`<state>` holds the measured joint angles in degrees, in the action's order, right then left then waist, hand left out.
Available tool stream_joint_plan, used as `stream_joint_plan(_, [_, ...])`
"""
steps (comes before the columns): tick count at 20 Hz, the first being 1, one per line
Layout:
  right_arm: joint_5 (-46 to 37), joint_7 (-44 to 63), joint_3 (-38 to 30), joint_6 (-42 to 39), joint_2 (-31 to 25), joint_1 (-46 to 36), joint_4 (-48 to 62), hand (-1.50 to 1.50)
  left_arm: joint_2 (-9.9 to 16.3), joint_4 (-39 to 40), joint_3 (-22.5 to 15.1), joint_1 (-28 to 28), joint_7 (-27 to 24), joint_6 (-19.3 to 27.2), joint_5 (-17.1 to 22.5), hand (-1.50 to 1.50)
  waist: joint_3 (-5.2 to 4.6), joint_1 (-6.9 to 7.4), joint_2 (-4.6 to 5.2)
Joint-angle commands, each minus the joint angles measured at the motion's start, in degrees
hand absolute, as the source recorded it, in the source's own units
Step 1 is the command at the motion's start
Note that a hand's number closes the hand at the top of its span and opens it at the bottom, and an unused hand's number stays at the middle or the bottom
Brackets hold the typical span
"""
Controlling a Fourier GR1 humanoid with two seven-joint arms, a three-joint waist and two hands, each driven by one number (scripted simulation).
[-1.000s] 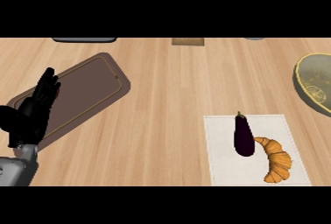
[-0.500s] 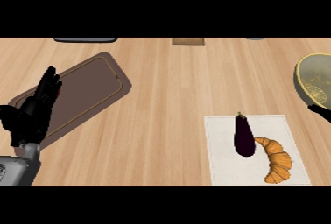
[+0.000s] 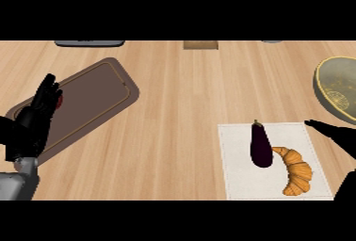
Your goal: Pick the croissant from the placemat and place it in the bowl
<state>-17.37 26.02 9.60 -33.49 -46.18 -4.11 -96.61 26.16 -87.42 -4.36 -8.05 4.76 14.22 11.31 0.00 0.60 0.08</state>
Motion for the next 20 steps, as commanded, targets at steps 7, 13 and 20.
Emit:
stream_joint_plan(7, [-18.39, -8.31, 3.30, 9.21, 6.47, -0.38, 4.14, -1.50, -1.39, -1.65, 2.32, -0.91, 3.47, -1.61, -3.18, 0.00, 0.02, -0.48, -0.08])
stream_joint_plan(13, [-20.55, -8.38, 3.12, 7.10, 11.25, 2.22, 5.82, -1.50, -4.79, 0.11, 3.10, -0.94, 1.52, -2.22, -5.98, 0.00, 0.01, -0.68, -0.07])
stream_joint_plan(20, [-24.47, -8.84, 0.45, 4.28, 14.96, 1.78, 7.68, -1.50, -4.68, 0.18, 7.98, -0.34, 2.28, -6.94, -5.77, 0.00, 0.00, -0.58, -0.10])
